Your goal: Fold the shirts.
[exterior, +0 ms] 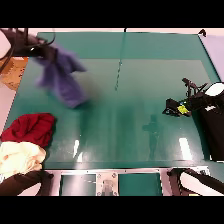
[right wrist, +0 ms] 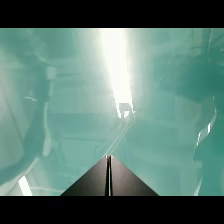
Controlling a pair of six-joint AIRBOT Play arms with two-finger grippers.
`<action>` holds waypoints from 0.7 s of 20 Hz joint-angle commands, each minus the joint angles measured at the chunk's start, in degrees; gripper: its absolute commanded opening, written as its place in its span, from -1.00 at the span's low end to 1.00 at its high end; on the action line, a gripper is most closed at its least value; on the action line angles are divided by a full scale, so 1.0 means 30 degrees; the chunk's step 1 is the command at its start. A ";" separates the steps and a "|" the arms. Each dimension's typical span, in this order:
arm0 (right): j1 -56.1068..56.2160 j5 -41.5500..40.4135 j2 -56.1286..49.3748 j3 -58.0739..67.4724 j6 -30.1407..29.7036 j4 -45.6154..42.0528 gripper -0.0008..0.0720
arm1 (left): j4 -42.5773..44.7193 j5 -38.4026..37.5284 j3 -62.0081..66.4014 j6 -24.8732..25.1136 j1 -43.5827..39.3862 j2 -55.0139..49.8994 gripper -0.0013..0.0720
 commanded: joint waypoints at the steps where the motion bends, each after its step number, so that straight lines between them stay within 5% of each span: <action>1: 0.0015 0.0000 0.0015 -0.0007 0.0007 -0.0022 -0.95 | -0.4568 0.0750 0.1282 0.0109 -0.2987 -0.0102 -0.88; 7: 0.0022 0.0270 0.0015 -0.0022 0.0015 0.0182 -0.95 | -0.8597 -0.0393 0.1282 0.0131 -0.4794 -0.5246 -0.87; 8: 0.0022 0.0255 0.0015 -0.0022 0.0015 0.0255 -0.95 | -0.9238 -0.0350 0.1290 0.0124 -0.4787 -0.6054 -0.34; 9: 0.0022 0.0219 0.0015 -0.0022 0.0015 0.0357 -0.95 | -0.9420 -0.0321 0.1290 0.0022 -0.4794 -0.6550 0.87; 11: 0.0015 0.0160 0.0015 -0.0015 0.0058 0.0554 -0.92 | -0.9683 -0.0386 0.1384 -0.0597 -0.4379 -0.6659 0.97; 14: -0.0058 -0.0539 0.0007 0.0138 0.0576 0.0750 -0.60 | -0.9602 -0.2484 0.2885 -0.0583 -0.2710 -0.5945 0.97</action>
